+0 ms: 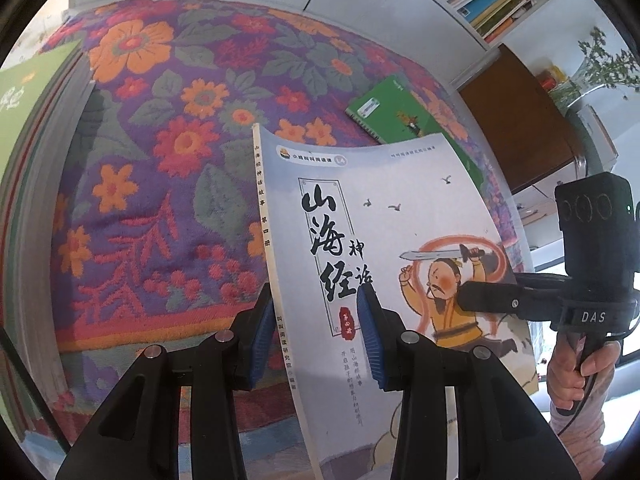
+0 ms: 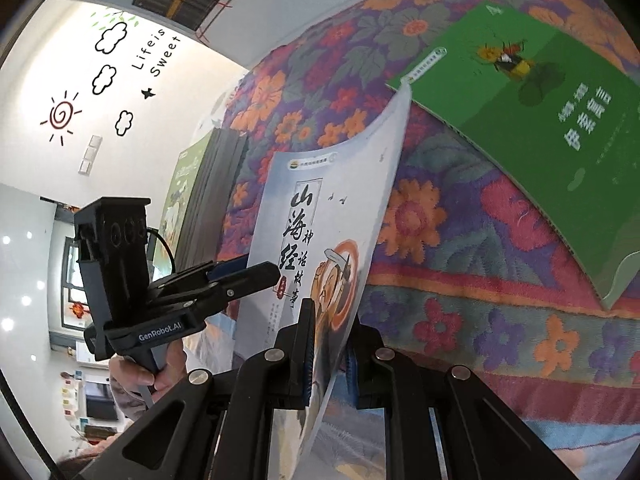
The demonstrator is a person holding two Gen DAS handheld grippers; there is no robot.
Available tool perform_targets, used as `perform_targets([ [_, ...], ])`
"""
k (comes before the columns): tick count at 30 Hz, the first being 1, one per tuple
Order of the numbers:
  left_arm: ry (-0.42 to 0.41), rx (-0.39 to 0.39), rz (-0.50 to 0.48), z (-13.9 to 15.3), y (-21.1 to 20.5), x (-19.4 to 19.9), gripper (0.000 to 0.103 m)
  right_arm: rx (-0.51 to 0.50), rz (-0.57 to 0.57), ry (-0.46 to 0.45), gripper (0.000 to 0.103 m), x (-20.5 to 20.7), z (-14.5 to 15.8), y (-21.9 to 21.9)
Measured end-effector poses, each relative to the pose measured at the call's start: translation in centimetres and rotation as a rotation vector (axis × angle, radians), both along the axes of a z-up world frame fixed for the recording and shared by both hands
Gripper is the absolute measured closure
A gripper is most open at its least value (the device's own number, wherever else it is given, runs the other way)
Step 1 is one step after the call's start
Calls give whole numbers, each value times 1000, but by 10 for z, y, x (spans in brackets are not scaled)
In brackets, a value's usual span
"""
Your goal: Organize books
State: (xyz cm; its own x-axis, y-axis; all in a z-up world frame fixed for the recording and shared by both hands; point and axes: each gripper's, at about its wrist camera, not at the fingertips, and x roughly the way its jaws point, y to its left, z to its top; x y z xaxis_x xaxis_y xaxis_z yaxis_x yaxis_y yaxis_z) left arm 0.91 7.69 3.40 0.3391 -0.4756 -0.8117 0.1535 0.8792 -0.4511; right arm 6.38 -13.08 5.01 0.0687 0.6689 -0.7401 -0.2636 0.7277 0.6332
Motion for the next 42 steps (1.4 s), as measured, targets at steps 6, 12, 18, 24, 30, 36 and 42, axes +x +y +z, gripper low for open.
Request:
perform_targets([
  [6,-50,-29,-9,23,4,-1,67,12,10,-58,89,-8,22,-2],
  [12,-108,-64,4,53,30,-2,67,24,32,-109,89,-11,48,13],
  [18,-156,-93,80,78,100,0,67,43,91,-140,89,-2,67,68],
  [24,-198,-73,191,94,182,-4,67,70,204,-181,89,7,77,158],
  [30,-195,-36,306,78,246,-1,67,113,279,-163,89,19,56,237],
  [36,-184,-14,335,58,271,5,67,123,292,-125,89,29,30,271],
  [42,-175,-8,335,47,279,10,67,115,269,-92,89,34,13,279],
])
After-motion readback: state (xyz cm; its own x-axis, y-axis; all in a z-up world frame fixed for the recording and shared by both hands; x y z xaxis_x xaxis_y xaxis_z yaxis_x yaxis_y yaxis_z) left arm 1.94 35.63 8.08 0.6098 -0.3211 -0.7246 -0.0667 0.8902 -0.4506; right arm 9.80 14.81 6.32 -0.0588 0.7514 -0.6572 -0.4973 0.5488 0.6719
